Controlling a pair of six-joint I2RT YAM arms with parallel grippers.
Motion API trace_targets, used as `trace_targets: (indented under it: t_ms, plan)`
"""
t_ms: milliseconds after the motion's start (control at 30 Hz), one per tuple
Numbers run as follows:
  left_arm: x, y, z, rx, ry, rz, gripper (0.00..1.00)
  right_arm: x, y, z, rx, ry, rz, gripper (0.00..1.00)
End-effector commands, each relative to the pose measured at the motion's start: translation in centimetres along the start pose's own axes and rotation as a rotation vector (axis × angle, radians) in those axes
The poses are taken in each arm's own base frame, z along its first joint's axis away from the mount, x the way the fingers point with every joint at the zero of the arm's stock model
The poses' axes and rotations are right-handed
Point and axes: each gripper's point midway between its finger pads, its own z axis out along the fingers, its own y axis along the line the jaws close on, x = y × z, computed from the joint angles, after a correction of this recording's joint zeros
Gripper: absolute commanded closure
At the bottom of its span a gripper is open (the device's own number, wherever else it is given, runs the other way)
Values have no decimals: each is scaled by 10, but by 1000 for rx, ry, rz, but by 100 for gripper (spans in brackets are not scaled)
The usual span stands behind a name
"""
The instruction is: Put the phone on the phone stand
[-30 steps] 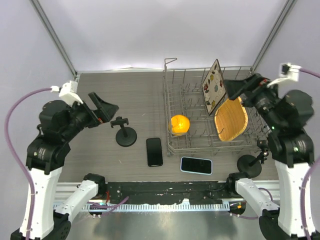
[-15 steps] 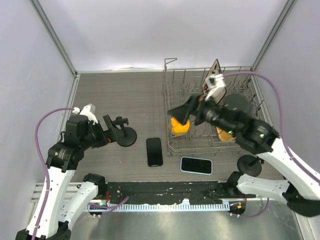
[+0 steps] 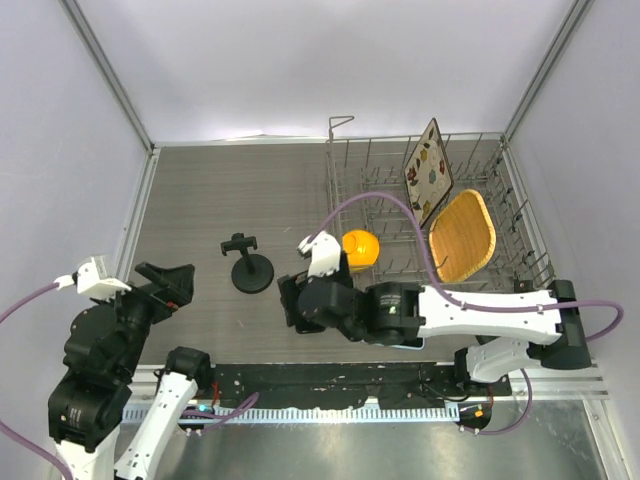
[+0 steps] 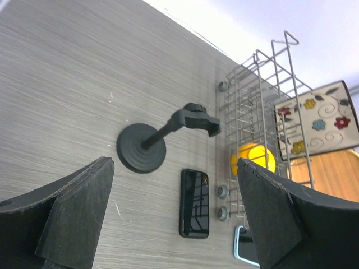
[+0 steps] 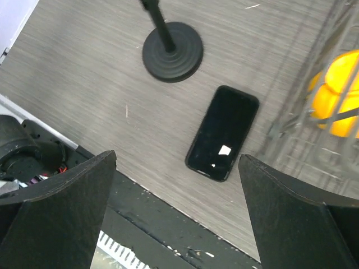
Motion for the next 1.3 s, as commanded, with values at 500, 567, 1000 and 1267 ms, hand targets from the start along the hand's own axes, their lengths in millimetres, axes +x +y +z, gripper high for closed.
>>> trace_targets:
  t_ms: [500,567,1000,1267]
  plan:
    - [-14,18,-7,-76,-87,12,4,79,2,70,519,-3,157,3]
    - [-13,15,-4,-62,-90,1,4,88,-10,75,536,30,155,3]
    - [-1,5,8,-7,-52,-21,3,124,-22,121,490,115,84,1]
    - [15,1,25,21,-15,-54,3,156,-34,112,461,177,81,1]
